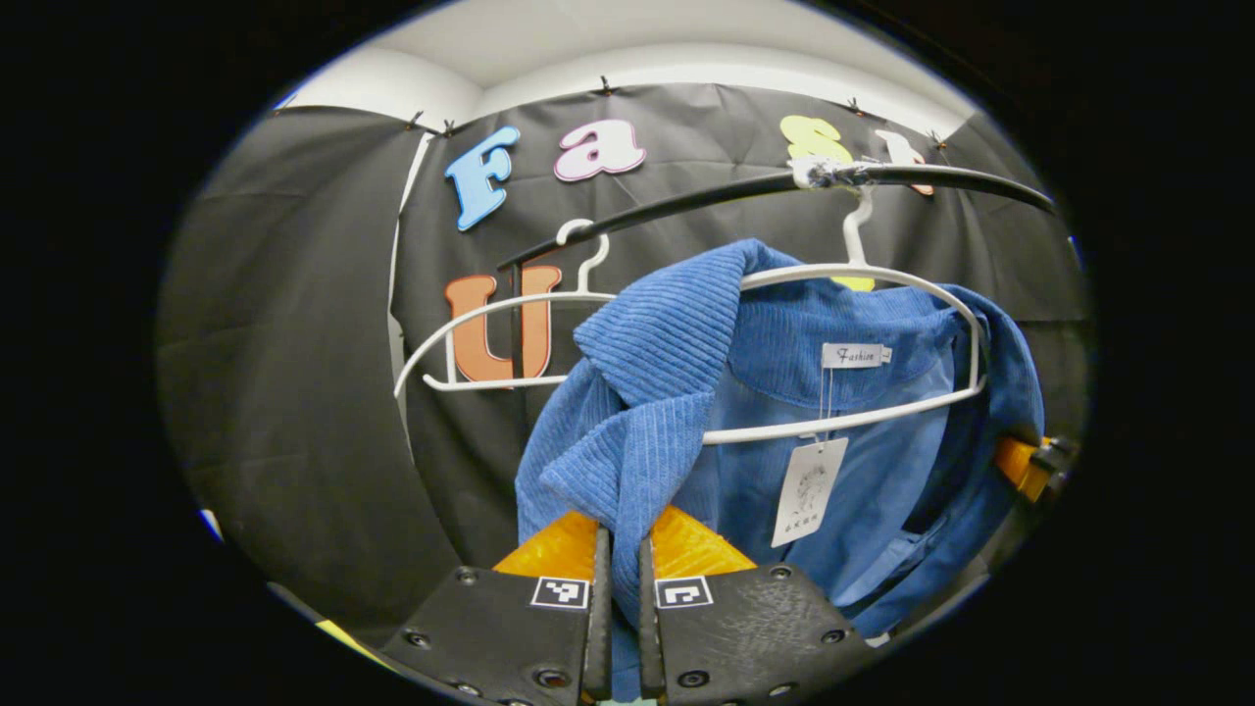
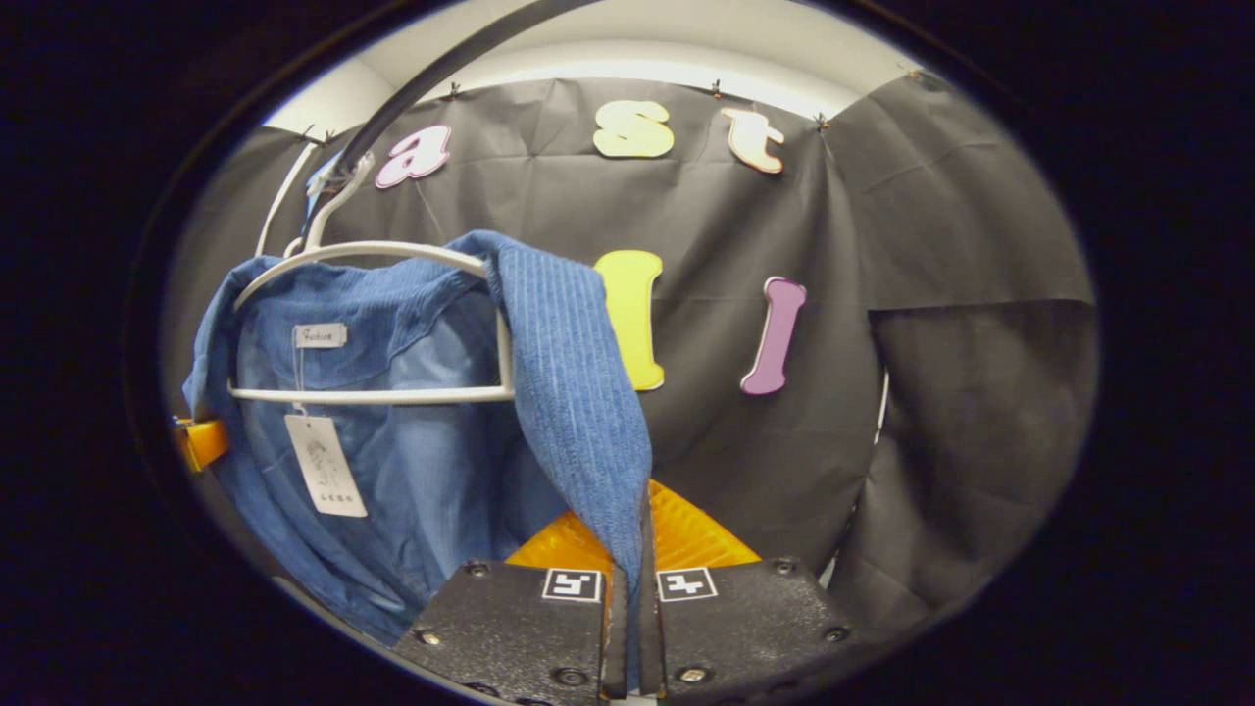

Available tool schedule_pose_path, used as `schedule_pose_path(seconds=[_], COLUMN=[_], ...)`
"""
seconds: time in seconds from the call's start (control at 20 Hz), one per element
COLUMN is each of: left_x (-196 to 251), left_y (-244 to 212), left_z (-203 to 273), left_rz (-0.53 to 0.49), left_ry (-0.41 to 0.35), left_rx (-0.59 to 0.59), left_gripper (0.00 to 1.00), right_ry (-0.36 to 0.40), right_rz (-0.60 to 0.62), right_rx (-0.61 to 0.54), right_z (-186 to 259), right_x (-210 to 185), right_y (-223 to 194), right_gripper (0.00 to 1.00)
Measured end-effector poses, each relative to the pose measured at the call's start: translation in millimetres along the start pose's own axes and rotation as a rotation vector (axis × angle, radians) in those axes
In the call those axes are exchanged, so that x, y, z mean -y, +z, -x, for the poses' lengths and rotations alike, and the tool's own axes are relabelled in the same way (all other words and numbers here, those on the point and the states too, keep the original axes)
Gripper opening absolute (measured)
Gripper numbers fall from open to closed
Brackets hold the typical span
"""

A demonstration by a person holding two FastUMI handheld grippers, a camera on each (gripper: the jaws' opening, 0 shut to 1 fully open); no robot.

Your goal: Grasp the clothes on the hanger with both hands and then place them into the laundry hamper below.

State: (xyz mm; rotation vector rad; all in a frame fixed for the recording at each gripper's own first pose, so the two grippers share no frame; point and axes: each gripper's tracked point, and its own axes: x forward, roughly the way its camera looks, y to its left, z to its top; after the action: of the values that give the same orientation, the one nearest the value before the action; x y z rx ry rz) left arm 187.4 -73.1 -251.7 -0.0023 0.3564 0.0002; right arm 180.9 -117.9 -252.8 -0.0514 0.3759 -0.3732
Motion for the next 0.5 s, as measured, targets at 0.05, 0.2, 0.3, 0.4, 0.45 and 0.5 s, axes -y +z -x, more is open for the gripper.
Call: schedule_pose_path(seconds=[0.05,0.2,0.3,0.4,0.45,0.5], left_x=[-5,-17,-29,-40,-45,-50], left_y=[4,24,37,46,50,52], left_z=[4,14,19,24,26,23], left_rz=[0.000,0.001,-0.002,0.017,0.032,0.041], left_ry=[-0.003,-0.019,-0.015,-0.010,-0.013,-0.018], left_rx=[0.004,0.021,0.027,0.029,0.028,0.026], left_gripper=[0.15,0.02,0.10,0.06,0.04,0.02], right_ry=[-0.009,-0.036,-0.049,-0.052,-0.047,-0.054], right_rz=[-0.002,0.010,0.009,-0.007,-0.015,-0.016], right_rx=[0.003,0.028,0.047,0.060,0.063,0.052], right_z=[1,4,3,3,2,1], right_x=[4,16,24,31,33,36], right_y=[4,16,24,32,35,34], right_gripper=[0.07,0.08,0.08,0.07,0.08,0.07])
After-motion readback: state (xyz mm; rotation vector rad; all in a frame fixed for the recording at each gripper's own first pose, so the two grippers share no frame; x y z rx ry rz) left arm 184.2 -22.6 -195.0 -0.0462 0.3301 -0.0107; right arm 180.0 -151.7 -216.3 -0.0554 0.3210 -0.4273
